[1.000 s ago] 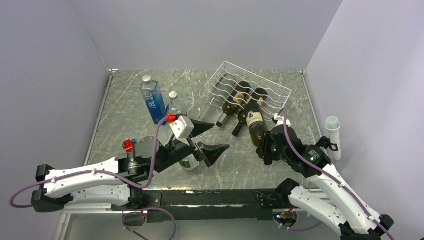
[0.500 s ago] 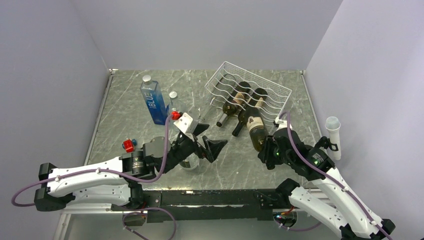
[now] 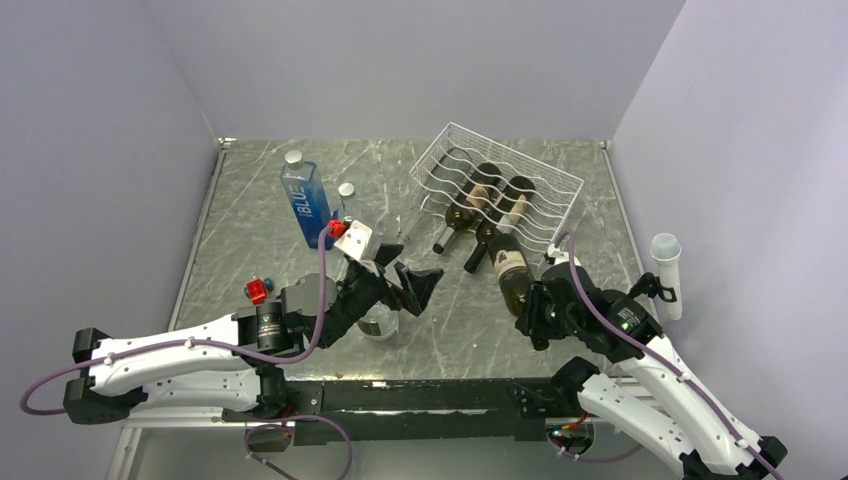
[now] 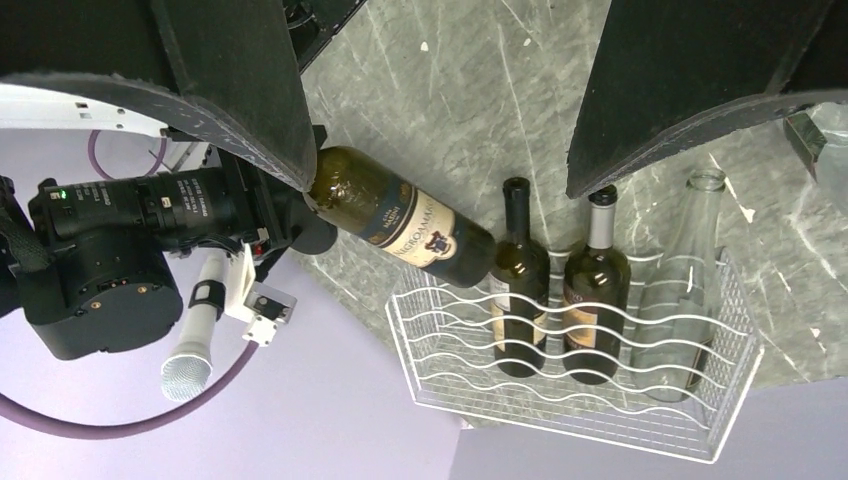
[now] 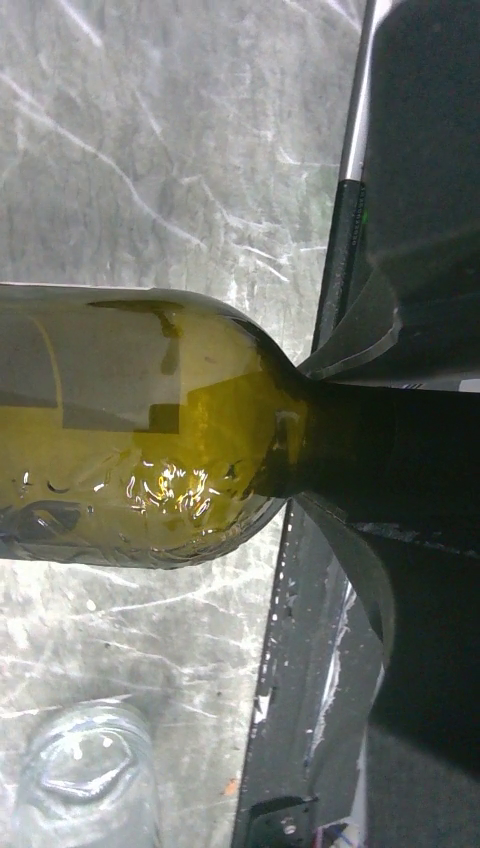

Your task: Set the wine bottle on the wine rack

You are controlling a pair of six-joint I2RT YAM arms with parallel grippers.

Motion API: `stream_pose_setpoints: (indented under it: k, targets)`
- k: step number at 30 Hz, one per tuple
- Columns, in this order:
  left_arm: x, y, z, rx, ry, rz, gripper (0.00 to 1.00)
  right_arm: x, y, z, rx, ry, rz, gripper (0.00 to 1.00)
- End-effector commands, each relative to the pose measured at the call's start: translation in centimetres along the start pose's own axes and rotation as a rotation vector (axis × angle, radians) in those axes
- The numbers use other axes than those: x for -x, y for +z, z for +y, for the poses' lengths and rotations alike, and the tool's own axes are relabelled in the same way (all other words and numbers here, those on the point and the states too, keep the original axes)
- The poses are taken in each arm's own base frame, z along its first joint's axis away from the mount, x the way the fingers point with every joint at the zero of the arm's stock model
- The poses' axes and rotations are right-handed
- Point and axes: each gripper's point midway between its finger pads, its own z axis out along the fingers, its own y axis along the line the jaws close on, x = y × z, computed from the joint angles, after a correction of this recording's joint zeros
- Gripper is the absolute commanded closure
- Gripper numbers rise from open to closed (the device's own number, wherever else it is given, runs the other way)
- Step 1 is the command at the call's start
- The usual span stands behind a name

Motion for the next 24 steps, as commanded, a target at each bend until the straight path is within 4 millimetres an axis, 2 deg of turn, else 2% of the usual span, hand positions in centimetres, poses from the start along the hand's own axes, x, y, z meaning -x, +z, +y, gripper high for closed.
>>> stream_pose_setpoints:
  k: [1,10,20,24]
  targets:
    - [2.0,-0.8,0.7,0.040,-0.061,-0.049,0.01,4.5,-1.1,0.8,0.019,0.096,-0.217,1.00]
    - [2.3,-1.2,0.7,0.022,-0.080,-0.067,0.01,3.8,0.7,-1.4,-0.097,0.123,-0.206,1.00]
    - [2.2,-1.2,0.8,0.035,-0.088,-0.055,0.01,5.9,1.8,-2.1,-0.085,0.263,-0.382,1.00]
    - [2.0,-1.2,1.0,0.042,-0.087,-0.055,0.01,6.1,3.1,-1.9,-0.063,0.311,-0.415,1.00]
